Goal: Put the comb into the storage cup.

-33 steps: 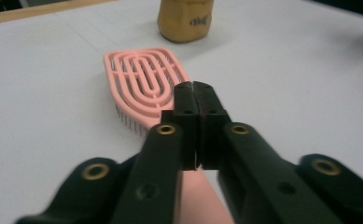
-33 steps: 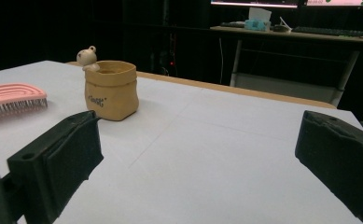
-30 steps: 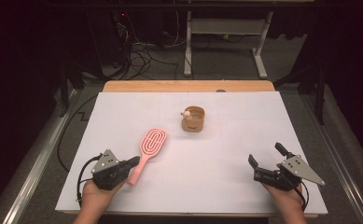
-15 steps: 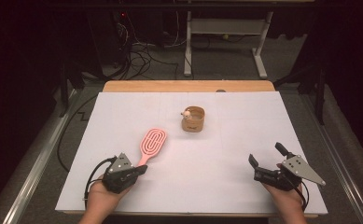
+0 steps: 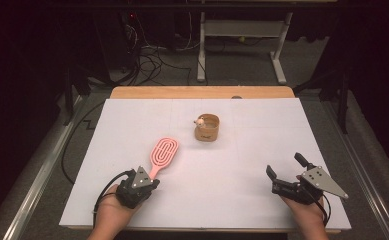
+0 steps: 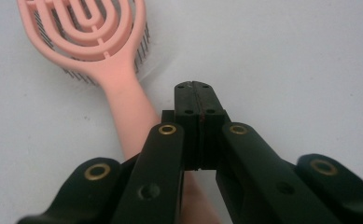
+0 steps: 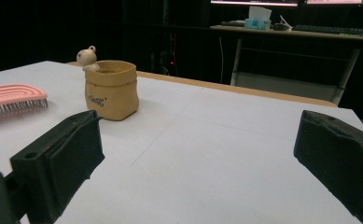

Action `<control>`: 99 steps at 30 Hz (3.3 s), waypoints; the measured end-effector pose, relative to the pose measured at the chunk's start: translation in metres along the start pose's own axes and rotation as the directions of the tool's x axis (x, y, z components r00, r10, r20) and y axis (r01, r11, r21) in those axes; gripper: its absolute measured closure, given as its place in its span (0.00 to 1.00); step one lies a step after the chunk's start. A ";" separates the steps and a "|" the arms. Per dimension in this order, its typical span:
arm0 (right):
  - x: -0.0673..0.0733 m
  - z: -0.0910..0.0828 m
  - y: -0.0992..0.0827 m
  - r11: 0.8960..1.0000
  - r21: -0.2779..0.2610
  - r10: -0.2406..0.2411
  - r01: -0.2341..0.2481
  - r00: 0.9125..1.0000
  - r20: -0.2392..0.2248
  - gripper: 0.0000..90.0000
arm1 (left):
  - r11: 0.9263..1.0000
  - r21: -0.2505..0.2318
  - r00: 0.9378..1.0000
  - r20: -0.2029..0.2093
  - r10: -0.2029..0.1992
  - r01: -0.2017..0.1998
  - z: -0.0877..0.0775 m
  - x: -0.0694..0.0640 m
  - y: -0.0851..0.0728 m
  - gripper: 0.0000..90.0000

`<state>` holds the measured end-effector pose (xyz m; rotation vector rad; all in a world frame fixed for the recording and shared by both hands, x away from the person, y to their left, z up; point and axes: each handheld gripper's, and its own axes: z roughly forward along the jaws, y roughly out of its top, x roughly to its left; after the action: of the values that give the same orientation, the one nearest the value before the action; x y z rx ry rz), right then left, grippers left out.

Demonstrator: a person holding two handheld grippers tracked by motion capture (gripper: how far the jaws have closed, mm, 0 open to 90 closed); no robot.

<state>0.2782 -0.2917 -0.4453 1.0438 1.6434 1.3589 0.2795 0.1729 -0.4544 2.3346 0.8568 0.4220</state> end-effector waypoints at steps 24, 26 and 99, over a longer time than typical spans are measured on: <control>-0.002 0.000 0.000 1.000 0.002 0.012 -0.012 1.000 0.006 0.00 | 0.994 -0.015 0.994 0.000 -0.108 0.108 -0.007 0.029 -0.017 0.98; -0.002 -0.001 0.000 1.000 0.001 0.010 -0.010 1.000 0.008 0.00 | 0.993 -0.032 0.993 0.014 -0.115 0.115 -0.008 0.030 -0.018 0.98; -0.004 0.000 -0.002 1.000 0.005 0.018 -0.018 1.000 0.006 0.00 | 0.912 -0.340 0.973 0.068 -0.220 0.230 -0.031 0.055 -0.034 0.00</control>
<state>0.2796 -0.2953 -0.4466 1.0667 1.6380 1.3630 0.2900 0.2436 -0.4480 1.8904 0.9423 0.4040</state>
